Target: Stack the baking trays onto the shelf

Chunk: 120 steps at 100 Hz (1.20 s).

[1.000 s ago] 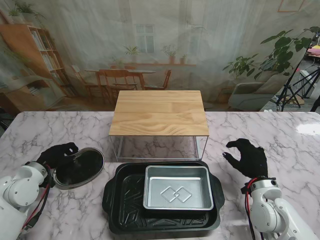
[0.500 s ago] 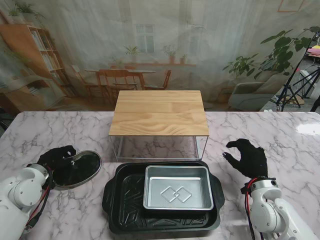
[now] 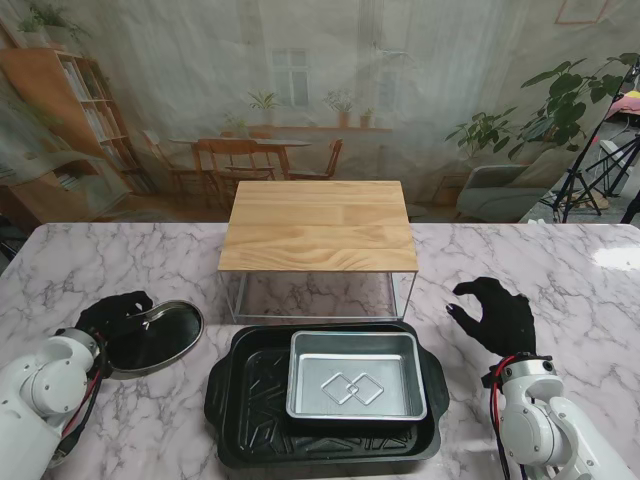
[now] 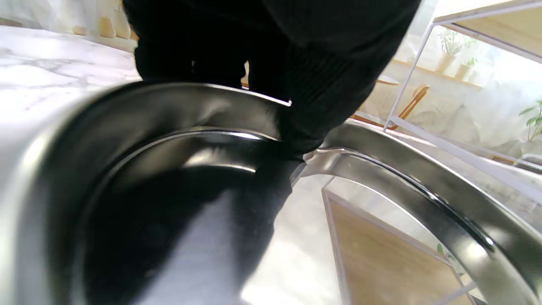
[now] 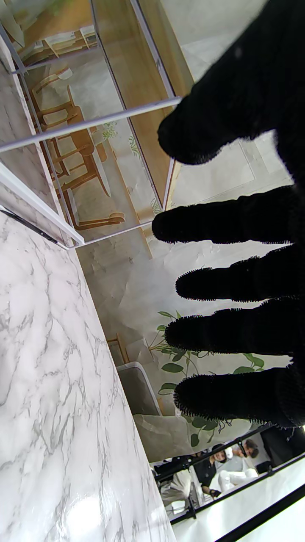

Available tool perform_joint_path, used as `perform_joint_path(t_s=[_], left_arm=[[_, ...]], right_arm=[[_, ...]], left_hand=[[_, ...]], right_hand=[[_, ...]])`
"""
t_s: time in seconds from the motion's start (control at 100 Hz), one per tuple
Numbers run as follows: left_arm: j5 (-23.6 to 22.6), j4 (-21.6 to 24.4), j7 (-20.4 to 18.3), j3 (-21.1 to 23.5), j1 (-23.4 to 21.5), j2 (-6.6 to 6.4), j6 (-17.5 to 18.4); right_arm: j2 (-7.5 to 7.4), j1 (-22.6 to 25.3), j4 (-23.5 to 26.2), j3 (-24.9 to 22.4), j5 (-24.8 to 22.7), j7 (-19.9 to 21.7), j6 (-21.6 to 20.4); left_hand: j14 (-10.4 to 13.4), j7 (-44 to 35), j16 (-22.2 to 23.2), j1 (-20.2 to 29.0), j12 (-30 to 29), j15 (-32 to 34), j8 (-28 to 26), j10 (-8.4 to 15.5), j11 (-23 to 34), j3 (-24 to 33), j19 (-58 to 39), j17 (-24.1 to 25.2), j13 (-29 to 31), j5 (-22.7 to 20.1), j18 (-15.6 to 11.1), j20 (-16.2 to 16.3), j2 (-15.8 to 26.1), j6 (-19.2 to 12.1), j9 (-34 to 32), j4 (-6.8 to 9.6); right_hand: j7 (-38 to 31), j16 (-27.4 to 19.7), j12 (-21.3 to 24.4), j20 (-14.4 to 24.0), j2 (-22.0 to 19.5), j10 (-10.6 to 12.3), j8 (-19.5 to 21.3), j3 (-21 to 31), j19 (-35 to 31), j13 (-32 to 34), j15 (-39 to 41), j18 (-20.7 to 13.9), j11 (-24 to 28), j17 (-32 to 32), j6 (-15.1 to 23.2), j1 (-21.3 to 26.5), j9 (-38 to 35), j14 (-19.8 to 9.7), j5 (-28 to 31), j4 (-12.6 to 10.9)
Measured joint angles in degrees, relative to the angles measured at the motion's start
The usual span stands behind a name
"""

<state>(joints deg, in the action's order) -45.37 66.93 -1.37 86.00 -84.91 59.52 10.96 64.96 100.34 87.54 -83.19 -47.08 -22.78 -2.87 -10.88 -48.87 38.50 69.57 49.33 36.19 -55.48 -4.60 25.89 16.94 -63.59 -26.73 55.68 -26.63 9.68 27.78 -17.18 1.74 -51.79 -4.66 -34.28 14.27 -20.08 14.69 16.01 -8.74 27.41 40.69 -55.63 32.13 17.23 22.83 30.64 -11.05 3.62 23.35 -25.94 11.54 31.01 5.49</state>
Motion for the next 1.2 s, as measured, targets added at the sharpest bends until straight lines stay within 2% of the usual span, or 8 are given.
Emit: perform_joint_path(t_s=[0.17, 0.25, 0.46, 0.63, 0.79, 1.01, 1.2], left_arm=[[5.21, 2.68, -2.54, 2.88, -1.75, 0.91, -0.01], [7.30, 3.74, -3.90, 3.53, -1.97, 1.01, -0.21], [9.04, 5.79, -7.44, 5.95, -1.59, 1.16, 0.11], [11.72, 10.04, -10.55, 9.25, -2.77, 1.13, 1.07], [15.86, 15.15, -13.68, 13.21, -5.99, 1.02, 1.91], [17.57, 21.87, -17.25, 18.38, -12.14, 0.47, 4.41], [18.10, 27.00, -18.47, 21.15, -17.66, -0.15, 6.76]], right_arm=[[0.01, -0.06, -0.10, 0.00, 0.17, 0.00, 0.00], [0.04, -0.11, -0.18, 0.01, 0.42, 0.00, 0.00], [0.07, -0.08, -0.23, -0.01, 0.42, -0.25, 0.00], [0.08, -0.07, -0.28, -0.05, 0.39, -0.34, 0.00], [0.10, -0.07, -0.36, -0.15, 0.40, -0.35, -0.11], [0.14, -0.08, -0.52, -0.28, 0.47, -0.61, -0.36], [0.24, -0.10, -0.72, -0.56, 0.60, -1.05, -0.83]], left_hand=[[0.00, 0.08, -0.39, 0.00, 0.13, -0.01, 0.65, -0.25, -0.02, 0.10, 0.00, -0.06, 0.28, -1.19, 0.00, 0.00, -0.04, 0.00, 0.13, 0.00], [0.00, 0.11, -0.09, 0.00, 0.15, 0.35, 1.05, -1.53, -0.02, 0.10, -0.12, -0.07, 0.29, -1.23, 0.00, 0.00, -0.10, 0.00, 0.15, 0.00], [0.00, 0.27, 0.35, 0.01, 0.25, 1.09, 1.14, -1.73, -0.03, 0.10, -0.67, -0.19, 0.39, -1.27, 0.00, 0.01, -0.11, 0.00, 0.15, 0.00], [0.00, 0.49, 0.35, 0.01, 0.79, 1.19, 1.14, -2.19, -0.03, 0.10, -0.71, -0.23, 0.41, -1.33, 0.00, 0.04, -0.11, 0.00, 0.15, 0.00], [-0.05, 0.63, 0.35, 0.00, 0.81, 1.29, 1.14, -2.22, 0.16, 0.77, -0.75, -0.24, 0.43, -1.88, 0.15, 0.06, -0.62, 0.03, 0.15, 0.00], [-0.09, 0.94, 0.35, 0.00, 0.82, 1.36, 1.14, -2.28, 0.42, 0.78, -0.77, -0.25, 0.43, -2.00, 0.22, 0.15, -0.65, 0.08, 0.15, 0.00], [-0.29, 1.00, 0.35, 0.01, 0.82, 1.36, 1.14, -2.36, 0.43, 0.91, -0.79, -0.25, 0.43, -2.05, 0.54, 0.18, -0.66, 0.18, 0.15, -0.01]], right_hand=[[0.00, 0.00, 0.00, 0.00, 0.00, -0.02, 0.00, 0.00, 0.00, 0.01, 0.00, 0.00, 0.04, -0.02, 0.00, 0.00, 0.00, 0.00, 0.00, 0.00], [0.00, 0.00, 0.00, 0.00, 0.00, -0.04, 0.00, 0.00, -0.01, 0.01, 0.00, 0.00, 0.06, -0.02, 0.00, 0.00, 0.00, 0.00, 0.00, 0.00], [-0.19, 0.00, 0.00, 0.00, 0.00, -0.05, 0.00, 0.00, -0.01, 0.01, 0.00, 0.00, 0.09, -0.03, 0.00, 0.01, 0.00, 0.00, -0.83, 0.00], [-0.20, 0.00, 0.00, 0.00, 0.00, -0.05, 0.00, 0.00, -0.01, 0.01, 0.00, 0.00, 0.46, -0.03, 0.00, 0.01, 0.00, 0.00, -0.89, 0.00], [-0.20, 0.00, 0.00, 0.00, 0.00, -0.06, 0.00, 0.00, -0.01, 0.01, 0.00, 0.00, 0.51, -0.18, 0.00, 0.01, 0.00, 0.00, -0.90, 0.00], [-0.21, 0.00, 0.00, 0.00, 0.00, -0.06, 0.00, 0.00, -0.01, 0.01, 0.00, 0.00, 0.53, -0.22, 0.00, 0.01, -0.01, 0.00, -0.90, 0.00], [-0.21, 0.00, 0.00, 0.00, 0.00, -0.09, 0.00, 0.00, -0.02, 0.01, 0.00, 0.00, 0.53, -0.22, 0.00, 0.01, -0.01, 0.00, -0.90, 0.00]])
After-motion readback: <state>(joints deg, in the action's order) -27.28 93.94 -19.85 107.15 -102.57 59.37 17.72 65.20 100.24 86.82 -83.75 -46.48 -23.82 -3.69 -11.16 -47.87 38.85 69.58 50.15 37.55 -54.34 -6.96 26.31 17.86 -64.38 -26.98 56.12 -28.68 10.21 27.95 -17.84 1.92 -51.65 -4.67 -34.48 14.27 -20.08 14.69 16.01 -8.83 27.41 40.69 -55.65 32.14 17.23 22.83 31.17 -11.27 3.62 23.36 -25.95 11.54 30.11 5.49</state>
